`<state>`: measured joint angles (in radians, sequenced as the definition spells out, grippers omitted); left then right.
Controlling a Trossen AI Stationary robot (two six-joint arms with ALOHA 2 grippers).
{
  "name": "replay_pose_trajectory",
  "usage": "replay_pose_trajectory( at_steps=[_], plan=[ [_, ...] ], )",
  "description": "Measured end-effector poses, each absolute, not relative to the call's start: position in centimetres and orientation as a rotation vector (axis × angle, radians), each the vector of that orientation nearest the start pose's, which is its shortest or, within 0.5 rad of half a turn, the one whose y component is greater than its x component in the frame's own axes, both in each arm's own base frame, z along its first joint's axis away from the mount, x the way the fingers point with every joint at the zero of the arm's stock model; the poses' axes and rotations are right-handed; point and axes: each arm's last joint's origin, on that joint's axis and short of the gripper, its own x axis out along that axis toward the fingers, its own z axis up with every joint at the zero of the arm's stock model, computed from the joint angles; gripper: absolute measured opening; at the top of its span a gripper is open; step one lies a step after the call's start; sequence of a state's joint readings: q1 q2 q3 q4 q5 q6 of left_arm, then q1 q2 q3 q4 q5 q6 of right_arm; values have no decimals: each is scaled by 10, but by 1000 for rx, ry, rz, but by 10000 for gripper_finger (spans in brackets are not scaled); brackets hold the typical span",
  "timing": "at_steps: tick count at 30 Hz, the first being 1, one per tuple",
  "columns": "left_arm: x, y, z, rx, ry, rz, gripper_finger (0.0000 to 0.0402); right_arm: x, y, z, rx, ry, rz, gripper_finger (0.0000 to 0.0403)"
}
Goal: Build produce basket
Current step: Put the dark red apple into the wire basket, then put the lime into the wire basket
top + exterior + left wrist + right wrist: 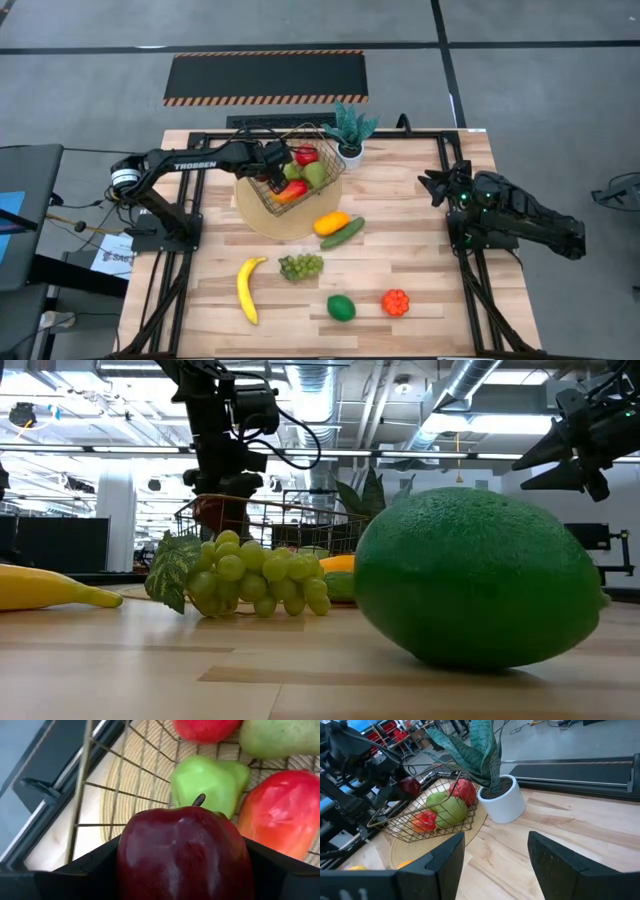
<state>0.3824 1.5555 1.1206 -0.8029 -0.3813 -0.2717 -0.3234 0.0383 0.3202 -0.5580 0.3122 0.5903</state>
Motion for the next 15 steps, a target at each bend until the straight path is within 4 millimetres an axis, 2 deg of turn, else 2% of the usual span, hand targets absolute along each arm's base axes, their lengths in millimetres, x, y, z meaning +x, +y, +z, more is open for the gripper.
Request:
replay_pose_trajectory(
  at_steps=[8,12,15],
  plan=[
    [269,120,229,-204,1168,842,357,61,-30,215,553,74,-691,240],
    [270,121,233,-201,1160,844,365,61,-30,215,553,74,-691,240],
    [275,122,245,-218,1133,822,362,61,-30,215,553,74,-691,240]
  ],
)
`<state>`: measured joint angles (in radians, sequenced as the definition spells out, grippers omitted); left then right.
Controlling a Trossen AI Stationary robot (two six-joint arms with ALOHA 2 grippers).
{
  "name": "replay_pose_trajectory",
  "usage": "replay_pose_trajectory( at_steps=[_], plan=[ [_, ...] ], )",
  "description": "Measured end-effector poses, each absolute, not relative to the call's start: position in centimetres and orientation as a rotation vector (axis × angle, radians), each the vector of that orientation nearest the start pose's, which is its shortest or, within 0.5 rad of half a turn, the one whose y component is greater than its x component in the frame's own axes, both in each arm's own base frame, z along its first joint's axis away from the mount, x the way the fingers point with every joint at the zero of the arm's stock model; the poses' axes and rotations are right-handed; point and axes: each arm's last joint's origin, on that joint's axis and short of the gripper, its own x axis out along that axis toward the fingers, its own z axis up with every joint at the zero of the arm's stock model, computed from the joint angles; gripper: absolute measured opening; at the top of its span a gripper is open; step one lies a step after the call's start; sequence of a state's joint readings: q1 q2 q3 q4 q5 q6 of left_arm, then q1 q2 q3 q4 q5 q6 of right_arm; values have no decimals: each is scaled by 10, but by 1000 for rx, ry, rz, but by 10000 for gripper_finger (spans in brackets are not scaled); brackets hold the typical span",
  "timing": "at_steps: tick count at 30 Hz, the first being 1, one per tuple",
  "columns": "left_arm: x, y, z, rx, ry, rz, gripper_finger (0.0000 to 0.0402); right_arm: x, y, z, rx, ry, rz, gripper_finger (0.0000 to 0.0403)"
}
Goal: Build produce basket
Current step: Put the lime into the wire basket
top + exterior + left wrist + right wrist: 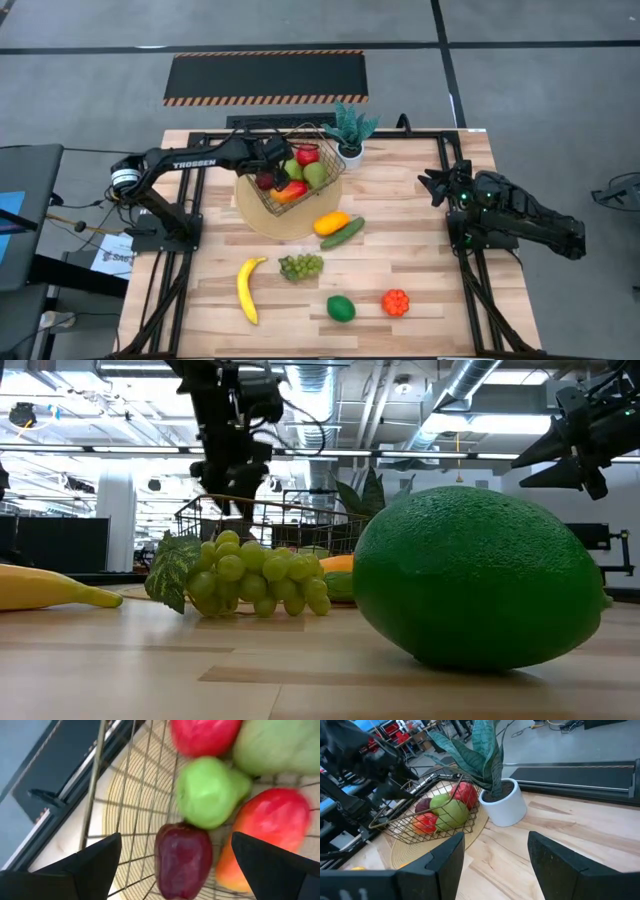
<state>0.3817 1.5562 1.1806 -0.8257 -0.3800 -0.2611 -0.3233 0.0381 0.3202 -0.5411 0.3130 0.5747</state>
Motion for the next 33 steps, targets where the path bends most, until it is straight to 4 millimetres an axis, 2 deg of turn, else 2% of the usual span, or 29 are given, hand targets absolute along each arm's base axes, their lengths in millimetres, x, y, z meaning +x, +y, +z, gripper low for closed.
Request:
replay_pose_trajectory(
  at_steps=[4,9,12,15,19,22,26,33],
  plan=[
    [287,115,275,-229,1076,693,357,61,-30,215,553,74,-691,240],
    [311,84,322,-237,930,401,351,61,-30,215,553,74,-691,240],
    [321,55,346,-256,841,253,350,61,-30,215,553,73,-690,240],
    [331,19,366,-240,733,134,350,61,-30,215,553,73,-690,240],
    [337,-34,379,-173,607,13,350,61,-30,215,553,73,-690,240],
    [343,-65,380,-126,530,2,350,61,-30,215,554,73,-688,240],
    [355,-93,368,-125,511,-36,350,61,-29,215,555,77,-682,240],
    [385,-139,315,-72,598,-147,350,61,-29,215,556,78,-679,240]
  ],
)
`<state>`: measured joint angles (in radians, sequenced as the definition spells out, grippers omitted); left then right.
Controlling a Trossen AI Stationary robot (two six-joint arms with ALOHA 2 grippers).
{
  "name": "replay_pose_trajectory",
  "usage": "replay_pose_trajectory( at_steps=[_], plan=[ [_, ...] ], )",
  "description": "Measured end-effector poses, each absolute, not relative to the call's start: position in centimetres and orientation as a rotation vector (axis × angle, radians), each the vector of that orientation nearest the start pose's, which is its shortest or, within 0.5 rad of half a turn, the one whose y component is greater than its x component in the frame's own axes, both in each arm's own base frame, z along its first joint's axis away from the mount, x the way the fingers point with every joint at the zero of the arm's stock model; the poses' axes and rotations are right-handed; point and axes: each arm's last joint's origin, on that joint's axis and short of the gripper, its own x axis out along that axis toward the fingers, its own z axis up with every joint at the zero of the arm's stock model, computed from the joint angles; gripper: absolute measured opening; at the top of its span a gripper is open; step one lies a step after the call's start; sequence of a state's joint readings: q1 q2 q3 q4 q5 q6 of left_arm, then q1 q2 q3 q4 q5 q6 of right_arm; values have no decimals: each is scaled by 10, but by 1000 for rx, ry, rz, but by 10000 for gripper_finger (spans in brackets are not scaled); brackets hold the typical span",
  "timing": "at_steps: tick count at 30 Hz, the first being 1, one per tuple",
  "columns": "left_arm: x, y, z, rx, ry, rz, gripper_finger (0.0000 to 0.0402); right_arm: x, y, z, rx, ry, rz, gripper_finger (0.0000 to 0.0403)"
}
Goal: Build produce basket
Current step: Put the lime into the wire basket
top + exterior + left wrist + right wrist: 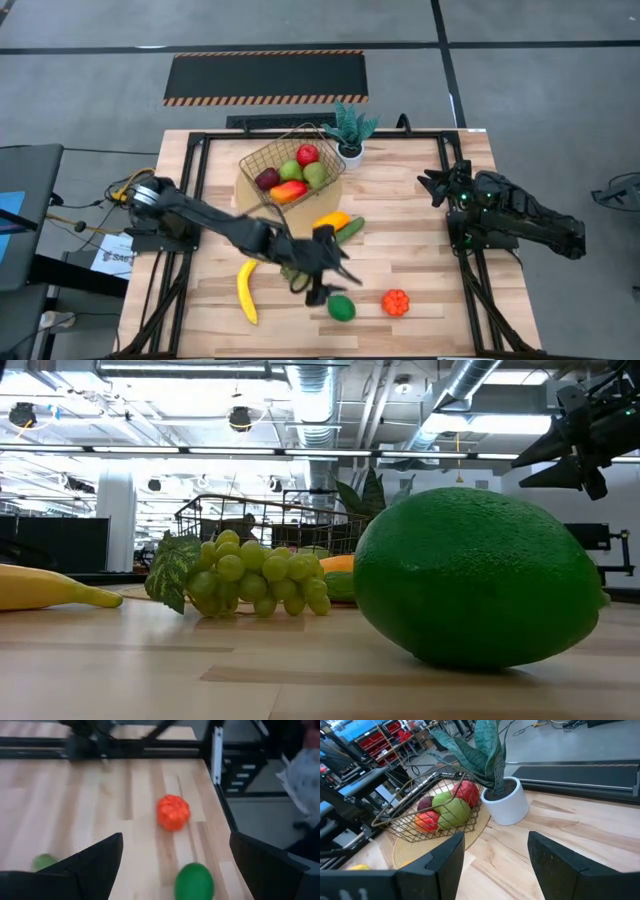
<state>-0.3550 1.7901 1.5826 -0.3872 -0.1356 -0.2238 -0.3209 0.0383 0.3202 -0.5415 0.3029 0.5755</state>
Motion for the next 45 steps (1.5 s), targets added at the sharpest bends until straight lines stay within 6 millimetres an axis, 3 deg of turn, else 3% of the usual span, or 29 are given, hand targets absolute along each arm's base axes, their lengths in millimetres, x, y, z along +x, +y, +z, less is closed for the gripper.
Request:
replay_pose_trajectory(
  at_steps=[12,25,34,42,45],
  plan=[
    [424,-179,224,-25,700,-271,350,61,-29,215,559,86,-663,240],
    [432,-199,148,-4,860,-325,350,61,-29,214,559,87,-662,240],
    [432,-197,145,-2,866,-269,346,61,-29,215,560,87,-662,240],
    [431,-197,145,-35,887,-270,269,61,-29,214,560,87,-662,240],
    [431,-197,145,-51,892,-263,260,61,-29,215,560,87,-662,240]
  ],
)
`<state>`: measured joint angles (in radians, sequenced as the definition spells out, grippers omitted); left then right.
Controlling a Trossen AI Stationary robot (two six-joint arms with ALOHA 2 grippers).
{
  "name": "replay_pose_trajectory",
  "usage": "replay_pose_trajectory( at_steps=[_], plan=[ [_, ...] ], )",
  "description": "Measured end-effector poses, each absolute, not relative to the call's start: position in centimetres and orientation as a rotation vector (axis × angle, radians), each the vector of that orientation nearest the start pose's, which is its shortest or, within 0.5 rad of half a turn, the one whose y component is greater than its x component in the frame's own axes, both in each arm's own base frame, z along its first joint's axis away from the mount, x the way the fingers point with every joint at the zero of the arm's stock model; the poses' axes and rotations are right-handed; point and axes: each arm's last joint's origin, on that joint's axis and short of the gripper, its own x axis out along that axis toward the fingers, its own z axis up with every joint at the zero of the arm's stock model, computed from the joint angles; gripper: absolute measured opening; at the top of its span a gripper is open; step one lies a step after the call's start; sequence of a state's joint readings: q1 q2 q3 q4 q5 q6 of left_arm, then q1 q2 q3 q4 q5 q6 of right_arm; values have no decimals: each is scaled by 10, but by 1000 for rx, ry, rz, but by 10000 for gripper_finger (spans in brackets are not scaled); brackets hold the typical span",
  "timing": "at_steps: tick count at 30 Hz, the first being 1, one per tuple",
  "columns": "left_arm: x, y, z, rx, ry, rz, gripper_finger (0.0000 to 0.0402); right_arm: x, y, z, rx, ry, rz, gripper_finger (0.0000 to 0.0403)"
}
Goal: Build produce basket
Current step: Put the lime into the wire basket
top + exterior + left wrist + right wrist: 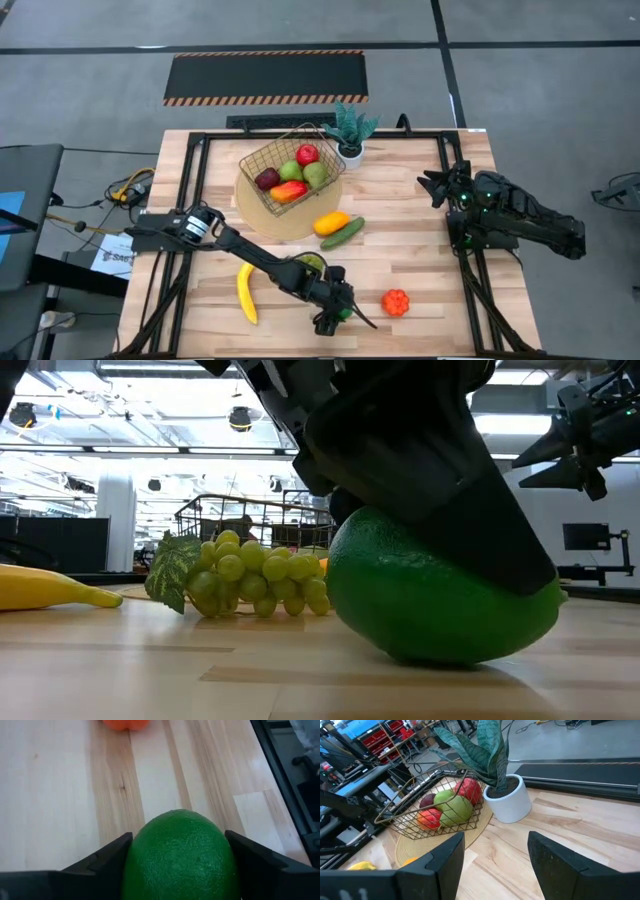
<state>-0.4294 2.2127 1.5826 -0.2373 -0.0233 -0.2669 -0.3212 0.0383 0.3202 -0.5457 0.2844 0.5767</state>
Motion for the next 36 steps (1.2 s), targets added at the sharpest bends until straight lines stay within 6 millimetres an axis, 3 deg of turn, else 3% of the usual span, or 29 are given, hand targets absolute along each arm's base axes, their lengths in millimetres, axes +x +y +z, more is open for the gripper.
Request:
replay_pose_trajectory(
  at_steps=[5,12,18,25,30,36],
  plan=[
    [432,-193,154,-126,883,-211,277,61,-29,214,566,85,-663,240],
    [436,-166,203,-150,858,-136,267,61,-29,215,585,77,-664,240],
    [420,-119,269,-101,811,-6,278,61,-29,215,585,77,-664,240],
    [379,-55,339,-33,742,248,286,61,-29,215,584,76,-669,240],
    [355,-16,361,-14,752,388,287,61,-29,215,578,76,-672,240],
    [339,30,364,-77,813,538,288,61,-29,215,574,73,-671,240]
  ],
)
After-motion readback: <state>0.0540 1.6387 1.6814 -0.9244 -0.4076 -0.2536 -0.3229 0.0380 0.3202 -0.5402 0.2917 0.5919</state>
